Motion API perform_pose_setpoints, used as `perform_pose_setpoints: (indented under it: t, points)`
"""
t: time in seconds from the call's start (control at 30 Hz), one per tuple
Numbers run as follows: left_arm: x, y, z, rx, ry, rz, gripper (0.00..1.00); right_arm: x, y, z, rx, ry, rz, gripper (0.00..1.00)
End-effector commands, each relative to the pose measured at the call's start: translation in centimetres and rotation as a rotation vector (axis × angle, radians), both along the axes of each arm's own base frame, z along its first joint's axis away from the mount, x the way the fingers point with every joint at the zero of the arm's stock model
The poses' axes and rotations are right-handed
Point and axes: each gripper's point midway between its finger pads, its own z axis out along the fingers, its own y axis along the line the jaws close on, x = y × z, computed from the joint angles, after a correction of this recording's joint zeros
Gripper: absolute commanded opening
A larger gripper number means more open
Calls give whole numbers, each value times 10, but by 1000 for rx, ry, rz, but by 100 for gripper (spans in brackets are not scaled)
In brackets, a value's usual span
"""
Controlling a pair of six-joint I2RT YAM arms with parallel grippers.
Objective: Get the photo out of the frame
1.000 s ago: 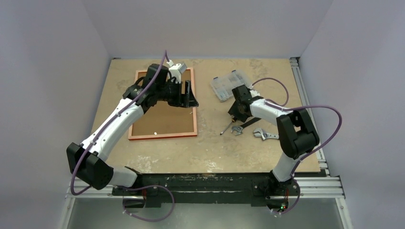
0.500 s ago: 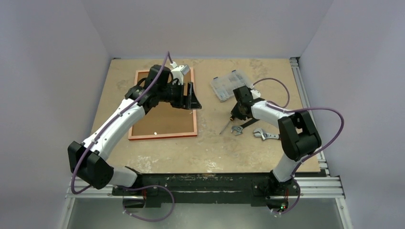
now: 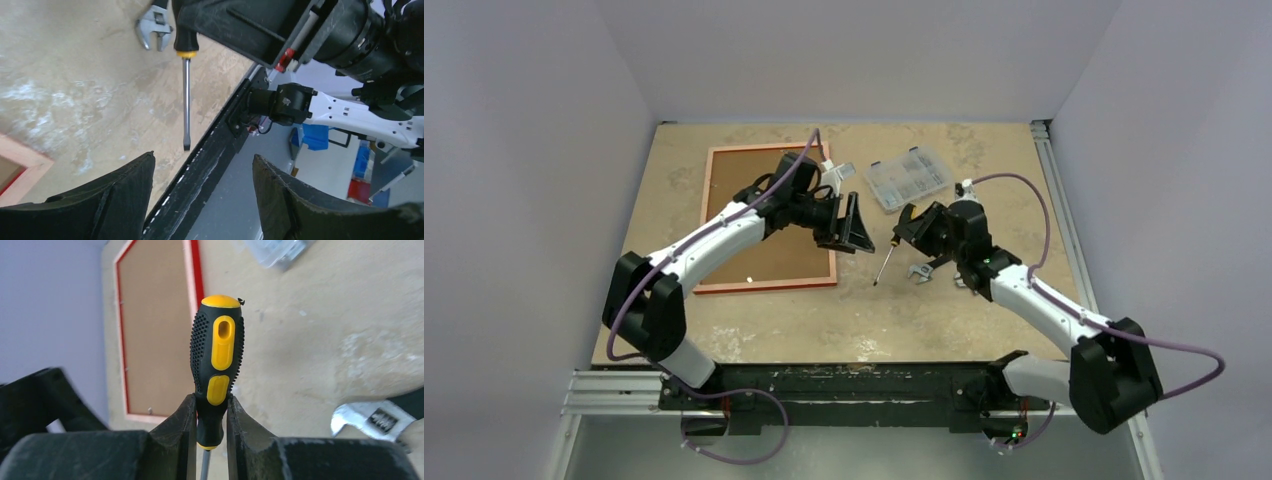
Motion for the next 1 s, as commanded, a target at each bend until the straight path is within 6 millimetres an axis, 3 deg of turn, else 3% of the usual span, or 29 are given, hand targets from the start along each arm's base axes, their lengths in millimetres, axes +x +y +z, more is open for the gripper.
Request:
perform_pose_setpoints:
  t: [0.0, 0.2, 0.53, 0.63, 0.73, 0.77, 0.83, 0.87, 0.97]
  points:
    - [-21, -31, 13, -111, 21, -115, 69, -14, 27, 55, 196, -143, 68, 0]
    - [-42, -44, -4, -27, 2, -185, 67, -34, 32, 81, 260, -174, 96, 0]
    - [-48, -48, 4, -61, -6, -214, 55, -57, 12, 109, 329, -237, 40, 0]
    - [-55, -53, 13, -107, -21, -243, 44, -58, 14, 112, 345, -236, 52, 0]
    - [-56, -52, 19, -113, -62, -248, 6, -59, 17, 119, 348, -243, 70, 0]
    - [-55, -51, 21, -111, -83, -246, 0, -60, 18, 124, 343, -258, 86, 0]
    - [-53, -48, 27, -102, -128, -238, 0, -64, 19, 129, 296, -292, 134, 1]
    - [-53, -46, 30, -102, -148, -234, 0, -66, 18, 131, 257, -298, 151, 13]
    - [-49, -41, 39, -94, -227, -211, 0, -74, 10, 110, 90, -253, 202, 55]
